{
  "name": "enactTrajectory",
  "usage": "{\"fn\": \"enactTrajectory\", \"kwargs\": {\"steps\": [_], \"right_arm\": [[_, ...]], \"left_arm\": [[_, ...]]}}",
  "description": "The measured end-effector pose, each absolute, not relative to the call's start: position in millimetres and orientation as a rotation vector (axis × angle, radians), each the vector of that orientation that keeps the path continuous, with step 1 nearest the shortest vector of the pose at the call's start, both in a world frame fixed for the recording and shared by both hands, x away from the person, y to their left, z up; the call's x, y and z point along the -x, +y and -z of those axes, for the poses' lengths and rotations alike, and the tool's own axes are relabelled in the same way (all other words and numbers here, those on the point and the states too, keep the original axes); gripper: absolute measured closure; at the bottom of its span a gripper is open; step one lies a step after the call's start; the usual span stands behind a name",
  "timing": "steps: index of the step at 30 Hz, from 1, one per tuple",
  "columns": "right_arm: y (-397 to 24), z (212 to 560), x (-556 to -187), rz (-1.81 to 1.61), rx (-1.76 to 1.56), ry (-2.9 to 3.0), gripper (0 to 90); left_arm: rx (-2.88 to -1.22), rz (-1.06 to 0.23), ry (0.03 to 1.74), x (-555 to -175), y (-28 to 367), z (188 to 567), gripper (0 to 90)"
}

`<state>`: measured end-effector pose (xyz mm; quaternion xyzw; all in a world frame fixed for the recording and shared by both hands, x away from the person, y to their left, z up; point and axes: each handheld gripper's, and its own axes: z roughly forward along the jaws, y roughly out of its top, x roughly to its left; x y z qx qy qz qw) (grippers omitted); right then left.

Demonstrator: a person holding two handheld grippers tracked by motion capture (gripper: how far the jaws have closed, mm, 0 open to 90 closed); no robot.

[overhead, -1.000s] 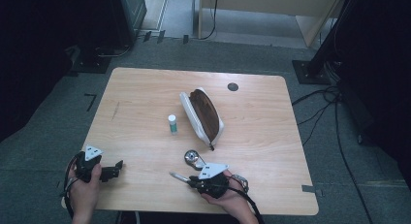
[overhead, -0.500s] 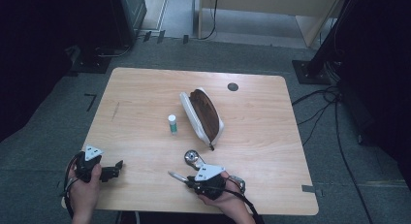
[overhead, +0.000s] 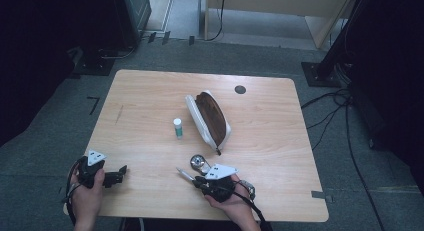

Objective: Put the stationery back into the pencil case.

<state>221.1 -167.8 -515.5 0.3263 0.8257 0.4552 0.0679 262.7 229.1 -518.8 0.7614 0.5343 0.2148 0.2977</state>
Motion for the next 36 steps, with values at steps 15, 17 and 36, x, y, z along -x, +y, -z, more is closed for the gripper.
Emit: {"fn": "enactTrajectory", "kwargs": {"steps": [15, 17, 36], "right_arm": [[-184.9, 492.2, -229.3, -1.405, -1.126, 2.314, 80.3], [-185.9, 490.4, -229.9, -1.4, -1.129, 2.312, 80.3], [-197.4, 457.3, -246.2, -1.432, -1.18, 2.181, 80.4]], "left_arm": [[-2.024, -0.571, 1.42, -262.7, 229.1, 518.8, 0.0], [-2.024, -0.571, 1.42, -262.7, 229.1, 518.8, 0.0], [-2.024, -0.571, 1.42, -262.7, 229.1, 518.8, 0.0]]}}
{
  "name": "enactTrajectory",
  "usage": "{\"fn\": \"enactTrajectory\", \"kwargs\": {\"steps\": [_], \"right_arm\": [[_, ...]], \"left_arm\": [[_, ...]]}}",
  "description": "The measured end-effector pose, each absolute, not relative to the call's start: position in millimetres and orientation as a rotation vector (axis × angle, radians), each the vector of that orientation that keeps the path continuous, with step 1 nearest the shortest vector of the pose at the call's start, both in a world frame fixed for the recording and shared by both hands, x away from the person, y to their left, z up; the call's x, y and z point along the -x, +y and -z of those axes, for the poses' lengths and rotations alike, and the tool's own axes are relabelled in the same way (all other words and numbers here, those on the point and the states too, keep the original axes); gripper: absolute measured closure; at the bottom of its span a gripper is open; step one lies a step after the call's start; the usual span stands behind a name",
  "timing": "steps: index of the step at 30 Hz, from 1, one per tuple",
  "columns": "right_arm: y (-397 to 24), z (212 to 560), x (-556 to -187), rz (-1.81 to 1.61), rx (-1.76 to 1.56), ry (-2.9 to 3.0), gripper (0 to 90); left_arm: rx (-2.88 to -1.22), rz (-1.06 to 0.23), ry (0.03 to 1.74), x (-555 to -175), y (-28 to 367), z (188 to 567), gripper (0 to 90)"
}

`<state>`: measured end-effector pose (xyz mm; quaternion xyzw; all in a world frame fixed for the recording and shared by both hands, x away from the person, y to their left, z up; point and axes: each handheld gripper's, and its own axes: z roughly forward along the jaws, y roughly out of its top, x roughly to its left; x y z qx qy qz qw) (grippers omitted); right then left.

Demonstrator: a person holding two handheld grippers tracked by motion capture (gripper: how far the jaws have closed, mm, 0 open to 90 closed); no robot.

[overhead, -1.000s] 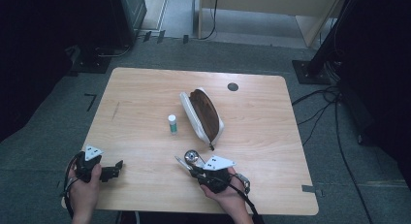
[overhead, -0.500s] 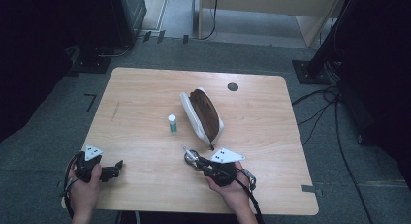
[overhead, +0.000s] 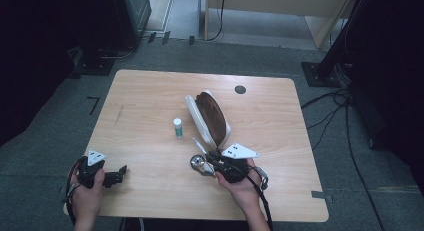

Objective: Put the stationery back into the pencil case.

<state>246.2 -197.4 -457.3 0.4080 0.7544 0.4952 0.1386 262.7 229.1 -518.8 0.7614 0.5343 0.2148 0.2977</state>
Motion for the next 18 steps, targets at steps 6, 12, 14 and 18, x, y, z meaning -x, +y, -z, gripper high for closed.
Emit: {"fn": "enactTrajectory", "kwargs": {"steps": [6, 12, 14, 18], "right_arm": [[-199.3, 446.9, -252.9, -1.433, -1.186, 2.152, 80.4], [-202.5, 436.0, -259.5, -1.437, -1.194, 2.111, 80.4], [-204.4, 432.2, -262.1, -1.438, -1.198, 2.097, 80.4], [-208.7, 424.9, -267.5, -1.44, -1.222, 2.058, 80.4]], "left_arm": [[-2.024, -0.571, 1.42, -262.7, 229.2, 518.8, 0.0], [-2.024, -0.571, 1.42, -262.7, 229.2, 518.8, 0.0], [-2.023, -0.571, 1.42, -262.7, 229.1, 518.8, 0.0], [-2.024, -0.571, 1.42, -262.7, 229.1, 518.8, 0.0]]}}
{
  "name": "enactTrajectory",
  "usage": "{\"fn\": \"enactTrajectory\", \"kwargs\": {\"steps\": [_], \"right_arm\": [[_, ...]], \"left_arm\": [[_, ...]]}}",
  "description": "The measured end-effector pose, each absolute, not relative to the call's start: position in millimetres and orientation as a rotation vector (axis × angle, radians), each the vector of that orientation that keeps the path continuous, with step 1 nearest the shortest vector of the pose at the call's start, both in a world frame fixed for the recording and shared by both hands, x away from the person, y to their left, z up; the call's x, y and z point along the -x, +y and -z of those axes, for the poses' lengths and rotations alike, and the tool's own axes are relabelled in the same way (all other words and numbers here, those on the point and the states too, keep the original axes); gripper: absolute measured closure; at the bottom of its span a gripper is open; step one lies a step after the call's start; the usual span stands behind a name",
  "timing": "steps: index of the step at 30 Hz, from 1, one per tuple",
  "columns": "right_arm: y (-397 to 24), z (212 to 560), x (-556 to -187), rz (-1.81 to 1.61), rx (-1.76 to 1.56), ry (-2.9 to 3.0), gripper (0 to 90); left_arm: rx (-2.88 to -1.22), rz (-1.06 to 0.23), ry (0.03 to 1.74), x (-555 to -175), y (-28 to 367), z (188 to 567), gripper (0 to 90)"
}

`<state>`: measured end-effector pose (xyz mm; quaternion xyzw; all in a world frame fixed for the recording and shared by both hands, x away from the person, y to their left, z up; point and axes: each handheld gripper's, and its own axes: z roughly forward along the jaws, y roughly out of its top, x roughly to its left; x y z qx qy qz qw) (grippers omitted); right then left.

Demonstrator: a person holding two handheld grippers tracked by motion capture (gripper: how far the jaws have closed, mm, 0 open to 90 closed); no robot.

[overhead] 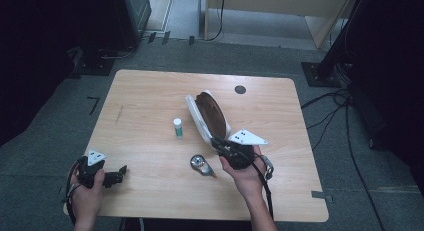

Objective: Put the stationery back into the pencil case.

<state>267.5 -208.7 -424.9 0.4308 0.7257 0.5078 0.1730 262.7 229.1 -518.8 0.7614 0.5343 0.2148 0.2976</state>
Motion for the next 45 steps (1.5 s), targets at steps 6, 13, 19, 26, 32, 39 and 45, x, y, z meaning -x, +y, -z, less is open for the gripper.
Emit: {"fn": "enactTrajectory", "kwargs": {"steps": [6, 13, 19, 26, 32, 39, 45], "right_arm": [[-210.3, 418.6, -281.7, -1.431, -1.256, 2.021, 80.4], [-208.5, 414.2, -294.5, -1.422, -1.271, 1.987, 80.3], [-207.2, 411.0, -307.2, -1.417, -1.292, 1.96, 80.3], [-204.4, 411.3, -321.8, -1.386, -1.322, 1.952, 80.3], [-196.9, 416.2, -333.3, -1.341, -1.329, 1.962, 80.3], [-187.8, 425.6, -348.3, -1.278, -1.35, 1.974, 80.3], [-182.9, 434.8, -359.4, -1.245, -1.393, 1.972, 80.3]], "left_arm": [[-2.022, -0.571, 1.421, -262.7, 229.1, 518.8, 0.0], [-2.022, -0.571, 1.42, -262.7, 229.1, 518.8, 0.0], [-2.022, -0.571, 1.421, -262.7, 229.1, 518.8, 0.0], [-2.022, -0.571, 1.42, -262.7, 229.1, 518.8, 0.0], [-2.022, -0.571, 1.421, -262.7, 229.0, 518.8, 0.0], [-2.022, -0.571, 1.421, -262.7, 229.0, 518.8, 0.0], [-2.023, -0.571, 1.42, -262.7, 229.1, 518.8, 0.0]]}}
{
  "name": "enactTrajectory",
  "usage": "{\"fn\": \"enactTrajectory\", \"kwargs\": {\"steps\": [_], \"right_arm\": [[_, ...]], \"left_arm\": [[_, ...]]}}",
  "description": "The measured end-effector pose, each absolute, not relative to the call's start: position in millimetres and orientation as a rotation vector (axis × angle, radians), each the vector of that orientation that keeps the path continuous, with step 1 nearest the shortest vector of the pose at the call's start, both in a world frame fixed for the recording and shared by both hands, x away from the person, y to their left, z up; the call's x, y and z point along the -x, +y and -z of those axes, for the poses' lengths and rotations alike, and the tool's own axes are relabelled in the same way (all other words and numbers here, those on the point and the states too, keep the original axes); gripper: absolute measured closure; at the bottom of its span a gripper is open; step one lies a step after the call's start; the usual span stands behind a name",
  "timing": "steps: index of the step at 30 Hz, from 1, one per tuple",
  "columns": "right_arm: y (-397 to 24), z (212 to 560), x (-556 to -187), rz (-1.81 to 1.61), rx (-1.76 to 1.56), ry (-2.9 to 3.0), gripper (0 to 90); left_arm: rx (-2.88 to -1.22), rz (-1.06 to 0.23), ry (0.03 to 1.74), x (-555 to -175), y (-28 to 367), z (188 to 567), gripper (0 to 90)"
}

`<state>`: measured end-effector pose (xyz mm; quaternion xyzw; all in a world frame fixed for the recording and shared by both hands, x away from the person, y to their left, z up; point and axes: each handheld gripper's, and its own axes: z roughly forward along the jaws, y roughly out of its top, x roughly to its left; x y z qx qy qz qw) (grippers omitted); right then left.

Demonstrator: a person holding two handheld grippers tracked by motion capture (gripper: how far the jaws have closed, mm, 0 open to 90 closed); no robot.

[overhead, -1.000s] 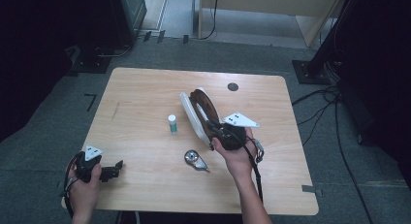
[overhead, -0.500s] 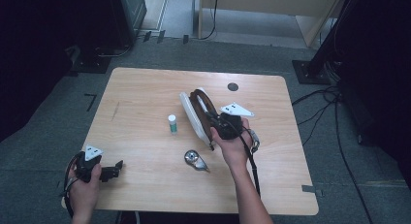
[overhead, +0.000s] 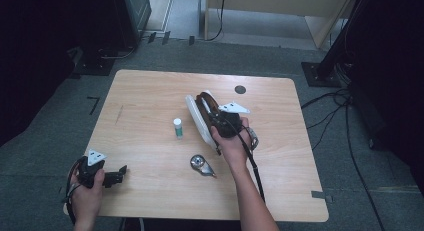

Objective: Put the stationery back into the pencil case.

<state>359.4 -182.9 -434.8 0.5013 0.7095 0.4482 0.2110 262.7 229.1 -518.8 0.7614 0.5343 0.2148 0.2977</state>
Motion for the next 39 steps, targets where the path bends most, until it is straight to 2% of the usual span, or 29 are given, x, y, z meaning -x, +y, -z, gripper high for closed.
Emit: {"fn": "enactTrajectory", "kwargs": {"steps": [39], "right_arm": [[-161.2, 469.3, -377.8, -1.013, -1.525, 2.068, 80.2]], "left_arm": [[-2.023, -0.571, 1.42, -262.7, 229.1, 518.8, 0.0]]}}
